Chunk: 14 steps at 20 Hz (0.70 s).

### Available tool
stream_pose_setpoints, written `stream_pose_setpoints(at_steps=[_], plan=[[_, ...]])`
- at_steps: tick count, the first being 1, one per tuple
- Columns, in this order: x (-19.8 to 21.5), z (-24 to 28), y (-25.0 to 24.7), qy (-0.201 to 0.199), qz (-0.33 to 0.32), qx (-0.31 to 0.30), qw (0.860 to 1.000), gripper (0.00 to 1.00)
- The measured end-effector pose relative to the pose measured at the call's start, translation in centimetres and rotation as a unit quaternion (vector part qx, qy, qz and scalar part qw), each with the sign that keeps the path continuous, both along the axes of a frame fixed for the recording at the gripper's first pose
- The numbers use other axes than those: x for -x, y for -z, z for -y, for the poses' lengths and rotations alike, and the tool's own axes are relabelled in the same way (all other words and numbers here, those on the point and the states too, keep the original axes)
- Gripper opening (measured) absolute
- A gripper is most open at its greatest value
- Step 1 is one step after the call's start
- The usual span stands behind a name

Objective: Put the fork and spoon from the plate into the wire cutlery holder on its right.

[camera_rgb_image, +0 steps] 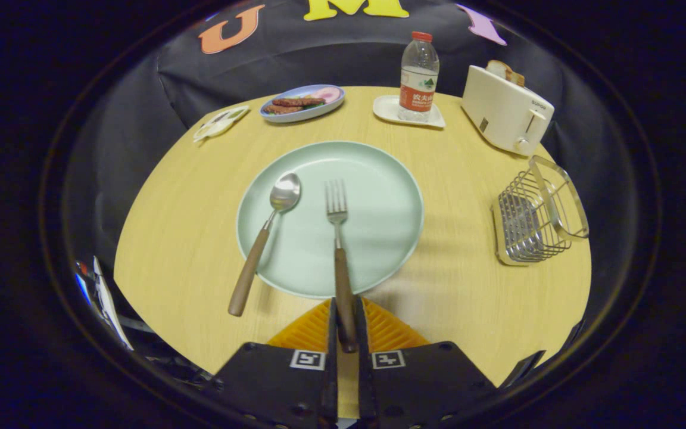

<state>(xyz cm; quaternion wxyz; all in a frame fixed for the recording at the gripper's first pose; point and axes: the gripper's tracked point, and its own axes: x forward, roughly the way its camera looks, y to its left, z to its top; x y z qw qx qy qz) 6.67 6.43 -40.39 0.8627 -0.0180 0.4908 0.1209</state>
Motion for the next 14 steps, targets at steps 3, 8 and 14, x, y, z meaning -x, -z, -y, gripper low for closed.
stream_pose_setpoints(at_steps=[3, 8, 14], plan=[[-0.4, 0.3, -0.5, -0.003, 0.009, -0.001, 1.000, 0.07], [-0.5, 1.8, -4.1, 0.000, 0.033, -0.020, 0.999, 0.01], [-0.5, 6.9, -9.3, 0.034, 0.070, -0.024, 0.997, 0.01]])
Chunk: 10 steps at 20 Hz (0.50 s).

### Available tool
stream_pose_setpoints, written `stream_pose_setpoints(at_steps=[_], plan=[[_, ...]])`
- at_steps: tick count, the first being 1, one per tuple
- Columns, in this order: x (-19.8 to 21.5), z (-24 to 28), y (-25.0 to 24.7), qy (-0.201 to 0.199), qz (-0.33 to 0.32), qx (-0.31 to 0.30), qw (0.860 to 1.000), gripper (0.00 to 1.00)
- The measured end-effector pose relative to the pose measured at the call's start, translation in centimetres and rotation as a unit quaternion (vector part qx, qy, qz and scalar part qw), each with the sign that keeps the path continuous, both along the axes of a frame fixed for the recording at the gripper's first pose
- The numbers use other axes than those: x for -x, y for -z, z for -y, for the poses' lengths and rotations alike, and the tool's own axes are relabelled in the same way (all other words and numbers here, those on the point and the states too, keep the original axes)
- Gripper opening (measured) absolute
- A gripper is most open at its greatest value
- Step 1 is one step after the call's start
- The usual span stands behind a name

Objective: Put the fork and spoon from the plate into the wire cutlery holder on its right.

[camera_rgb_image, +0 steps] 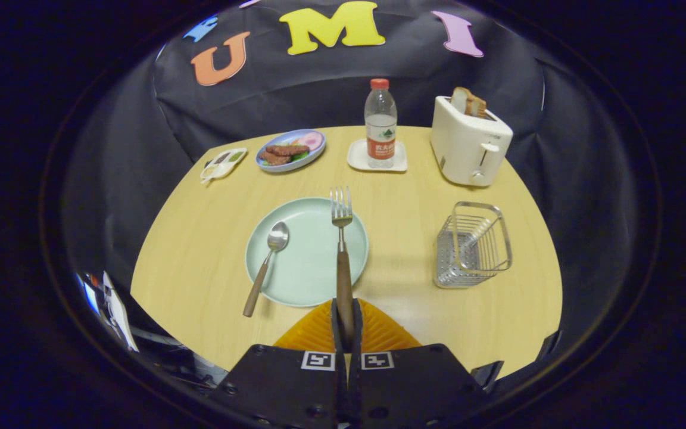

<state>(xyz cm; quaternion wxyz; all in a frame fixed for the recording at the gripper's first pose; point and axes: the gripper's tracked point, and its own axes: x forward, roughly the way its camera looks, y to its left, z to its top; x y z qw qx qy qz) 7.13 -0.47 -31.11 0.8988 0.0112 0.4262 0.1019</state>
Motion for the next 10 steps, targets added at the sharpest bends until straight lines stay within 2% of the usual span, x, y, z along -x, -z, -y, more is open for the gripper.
stream_pose_setpoints(at_steps=[5, 10], plan=[[0.7, 5.9, -2.7, 0.035, 0.013, 0.011, 0.999, 0.01], [1.7, 10.8, -3.7, 0.063, -0.010, 0.020, 0.998, 0.01]])
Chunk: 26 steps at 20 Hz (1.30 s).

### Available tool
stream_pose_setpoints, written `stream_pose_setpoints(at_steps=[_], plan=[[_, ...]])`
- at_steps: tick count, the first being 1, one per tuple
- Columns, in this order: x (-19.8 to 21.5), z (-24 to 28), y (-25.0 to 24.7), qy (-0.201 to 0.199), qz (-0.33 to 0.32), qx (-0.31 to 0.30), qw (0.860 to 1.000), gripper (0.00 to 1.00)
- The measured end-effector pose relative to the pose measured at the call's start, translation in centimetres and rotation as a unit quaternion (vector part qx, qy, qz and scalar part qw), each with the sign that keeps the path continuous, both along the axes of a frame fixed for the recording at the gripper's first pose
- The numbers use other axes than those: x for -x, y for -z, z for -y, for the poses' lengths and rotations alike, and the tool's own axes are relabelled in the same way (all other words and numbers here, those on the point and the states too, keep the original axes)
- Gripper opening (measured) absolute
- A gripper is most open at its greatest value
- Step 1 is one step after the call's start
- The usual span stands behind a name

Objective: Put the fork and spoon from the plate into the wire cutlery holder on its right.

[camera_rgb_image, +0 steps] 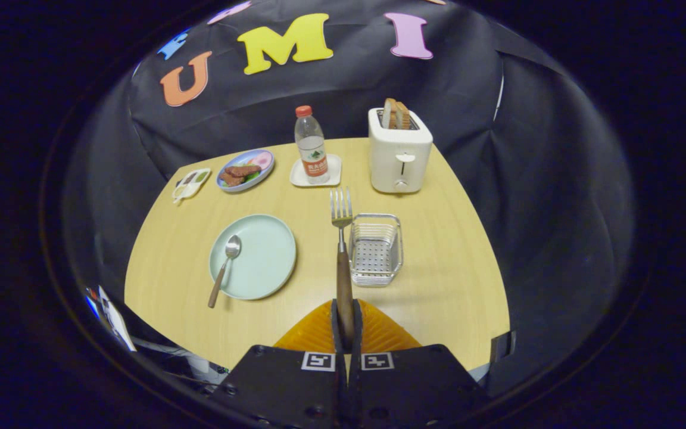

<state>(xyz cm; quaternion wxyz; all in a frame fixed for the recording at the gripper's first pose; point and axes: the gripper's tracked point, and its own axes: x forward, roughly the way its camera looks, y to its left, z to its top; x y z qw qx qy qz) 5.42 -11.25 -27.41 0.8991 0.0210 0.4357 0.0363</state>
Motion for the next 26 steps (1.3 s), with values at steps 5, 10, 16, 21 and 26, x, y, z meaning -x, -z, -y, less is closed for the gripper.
stream_pose_setpoints(at_steps=[5, 10, 16, 21, 26], plan=[[0.8, 2.1, 0.5, 0.003, -0.078, -0.002, 0.997, 0.02], [0.1, 2.8, 0.3, 0.008, -0.149, 0.003, 0.989, 0.02], [-1.1, 2.7, -0.2, 0.005, -0.247, 0.000, 0.969, 0.02], [-3.4, 3.5, 0.1, 0.006, -0.296, 0.028, 0.955, 0.02], [-3.6, 2.4, 1.2, 0.009, -0.344, 0.021, 0.939, 0.03]])
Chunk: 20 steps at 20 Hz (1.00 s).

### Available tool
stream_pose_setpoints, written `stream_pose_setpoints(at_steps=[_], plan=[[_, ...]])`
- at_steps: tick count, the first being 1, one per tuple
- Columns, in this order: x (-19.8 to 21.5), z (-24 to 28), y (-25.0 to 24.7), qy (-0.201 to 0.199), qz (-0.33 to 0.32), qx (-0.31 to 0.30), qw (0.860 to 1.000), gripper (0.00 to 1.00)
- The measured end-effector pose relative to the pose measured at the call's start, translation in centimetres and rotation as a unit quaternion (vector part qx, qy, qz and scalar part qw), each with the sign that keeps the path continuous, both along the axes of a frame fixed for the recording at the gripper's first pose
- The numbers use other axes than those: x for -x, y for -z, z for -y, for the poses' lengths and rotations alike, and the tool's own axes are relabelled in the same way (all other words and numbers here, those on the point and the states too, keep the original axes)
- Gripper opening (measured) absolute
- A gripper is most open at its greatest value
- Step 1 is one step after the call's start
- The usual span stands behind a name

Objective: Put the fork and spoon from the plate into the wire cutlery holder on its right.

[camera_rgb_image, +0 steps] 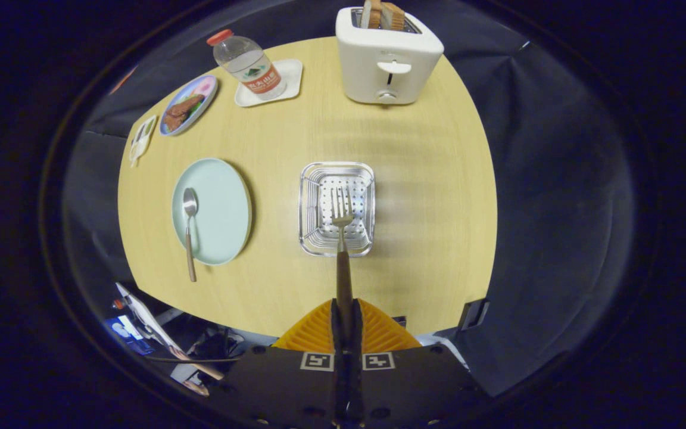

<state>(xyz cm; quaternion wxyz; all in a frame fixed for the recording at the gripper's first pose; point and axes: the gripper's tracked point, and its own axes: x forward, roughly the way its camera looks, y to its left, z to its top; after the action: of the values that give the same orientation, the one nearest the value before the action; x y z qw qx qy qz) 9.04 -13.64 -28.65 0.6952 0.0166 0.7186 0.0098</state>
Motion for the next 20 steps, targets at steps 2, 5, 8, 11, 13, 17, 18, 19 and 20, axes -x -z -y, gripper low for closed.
stream_pose_setpoints(at_steps=[2, 5, 8, 11, 13, 17, 18, 19, 20], plan=[[-0.6, -0.2, 0.2, -0.005, 0.003, 0.000, 1.000, 0.06], [-2.1, -0.3, -0.2, -0.017, 0.039, 0.008, 0.999, 0.09], [-2.4, -1.0, -1.4, -0.027, 0.064, 0.004, 0.998, 0.11], [-2.4, -1.8, -2.3, -0.032, 0.091, -0.002, 0.995, 0.17], [-2.4, -2.7, -2.8, -0.031, 0.116, -0.009, 0.993, 0.24], [-1.9, -5.2, -3.6, -0.006, 0.175, -0.029, 0.984, 0.45], [-1.7, -6.2, -3.6, -0.003, 0.186, -0.037, 0.982, 0.49], [-1.4, -7.0, -3.6, -0.003, 0.194, -0.041, 0.980, 0.53], [-1.1, -7.9, -3.5, -0.005, 0.201, -0.046, 0.978, 0.59]])
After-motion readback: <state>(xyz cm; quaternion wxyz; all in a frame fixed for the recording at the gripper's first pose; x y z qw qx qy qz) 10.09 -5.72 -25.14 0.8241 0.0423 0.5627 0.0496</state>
